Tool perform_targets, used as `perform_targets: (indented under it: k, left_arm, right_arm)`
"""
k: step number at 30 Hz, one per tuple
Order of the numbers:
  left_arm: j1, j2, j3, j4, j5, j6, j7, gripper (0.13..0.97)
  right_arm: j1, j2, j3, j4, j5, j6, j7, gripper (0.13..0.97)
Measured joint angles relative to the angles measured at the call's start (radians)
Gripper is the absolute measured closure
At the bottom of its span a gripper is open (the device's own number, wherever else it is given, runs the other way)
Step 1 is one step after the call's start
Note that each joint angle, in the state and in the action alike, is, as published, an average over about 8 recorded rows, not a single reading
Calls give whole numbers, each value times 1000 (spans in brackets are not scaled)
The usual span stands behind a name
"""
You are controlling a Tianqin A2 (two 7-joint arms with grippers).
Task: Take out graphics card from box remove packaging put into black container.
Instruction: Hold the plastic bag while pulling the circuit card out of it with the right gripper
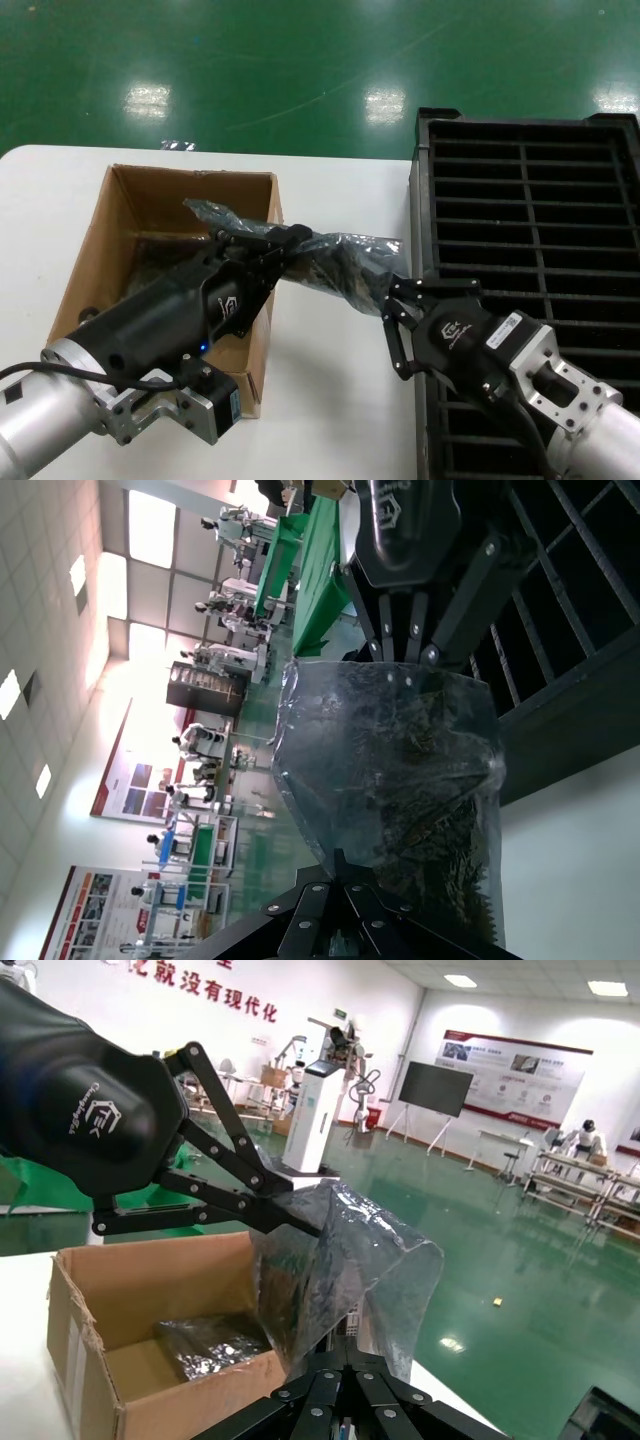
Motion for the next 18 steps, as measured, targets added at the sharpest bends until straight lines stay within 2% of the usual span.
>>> perform_targets:
  k: [10,18]
  left_arm:
    - [0,0,0,0,0,0,0,958]
    - [0,0,0,0,0,0,0,958]
  right_arm:
    - [28,-23,-30,-46,-21,-13,69,963]
    - [21,-51,-16,-76,-53,-28,118,907]
